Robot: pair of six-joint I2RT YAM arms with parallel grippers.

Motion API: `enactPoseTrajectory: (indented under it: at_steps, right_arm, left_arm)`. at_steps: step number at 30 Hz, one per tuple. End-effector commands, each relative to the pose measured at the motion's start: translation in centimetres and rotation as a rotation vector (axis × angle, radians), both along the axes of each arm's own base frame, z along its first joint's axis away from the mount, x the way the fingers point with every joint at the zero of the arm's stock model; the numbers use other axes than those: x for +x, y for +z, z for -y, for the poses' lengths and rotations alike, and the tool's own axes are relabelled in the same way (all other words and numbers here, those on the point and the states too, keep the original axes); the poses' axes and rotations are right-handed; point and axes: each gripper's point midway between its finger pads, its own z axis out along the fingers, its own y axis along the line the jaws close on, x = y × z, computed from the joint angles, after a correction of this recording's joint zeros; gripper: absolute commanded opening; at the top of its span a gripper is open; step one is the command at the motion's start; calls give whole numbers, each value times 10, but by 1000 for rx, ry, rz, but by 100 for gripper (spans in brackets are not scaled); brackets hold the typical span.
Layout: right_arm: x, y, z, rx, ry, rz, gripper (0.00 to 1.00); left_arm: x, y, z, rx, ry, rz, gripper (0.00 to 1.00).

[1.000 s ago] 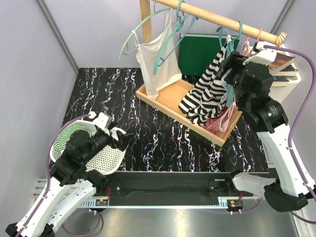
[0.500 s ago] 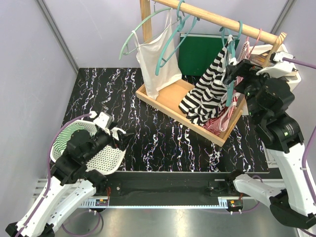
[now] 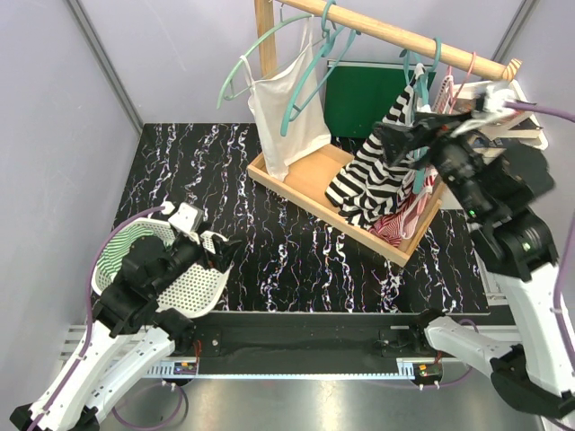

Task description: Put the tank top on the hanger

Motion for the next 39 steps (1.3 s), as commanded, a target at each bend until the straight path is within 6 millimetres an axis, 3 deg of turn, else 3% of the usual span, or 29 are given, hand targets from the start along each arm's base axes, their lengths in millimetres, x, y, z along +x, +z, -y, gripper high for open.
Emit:
enactPoseTrajectory:
  at_steps: [1, 3, 4, 7, 8, 10, 11, 13, 14, 16, 17, 18, 19, 22, 25, 39]
  right_arm:
    - [7, -30, -60, -91, 261, -62, 96]
    - [16, -48, -72, -137, 240, -91, 96]
    - [8, -55, -89, -176, 279, -91, 97]
    - [2, -80, -112, -197, 331, -140, 97]
    - [3, -101, -116, -218, 335, -178, 97]
    - [2, -122, -121, -224, 332, -217, 98]
    - [7, -150, -120, -248, 308, -270, 98]
    - [9, -177, -120, -253, 295, -324, 98]
    - [11, -207, -117, -279, 266, -378, 99]
    - [11, -227, -112, -274, 242, -408, 100]
    - [11, -251, -106, -296, 217, -447, 100]
    - [9, -256, -102, -292, 205, -451, 100]
    - [7, -274, -99, -301, 195, -480, 100]
    - [3, -292, -92, -299, 174, -505, 100]
    - [-2, -298, -87, -286, 167, -508, 100]
    - [-6, -306, -80, -280, 154, -521, 100]
  left_arm:
    - [6, 2, -6, -6, 53, 1, 99]
    - [10, 0, -12, 1, 93, -13, 99]
    - [13, -4, -12, 10, 103, -29, 99]
    - [20, -9, -17, 18, 151, -65, 99]
    - [22, -11, -20, 16, 170, -76, 99]
    - [24, -12, -20, 12, 173, -87, 99]
    - [26, -12, -23, 8, 186, -91, 99]
    - [27, -12, -24, 2, 191, -94, 99]
    - [29, -13, -26, 0, 200, -97, 99]
    - [29, -12, -27, -1, 203, -94, 99]
    - [29, -12, -28, -1, 205, -94, 99]
    - [29, -13, -28, 1, 207, -94, 99]
    - [29, -12, -28, -1, 206, -94, 99]
    - [30, -9, -29, -18, 222, -95, 99]
    - [31, -8, -30, -27, 235, -99, 99]
    - [34, -4, -38, -31, 285, -91, 99]
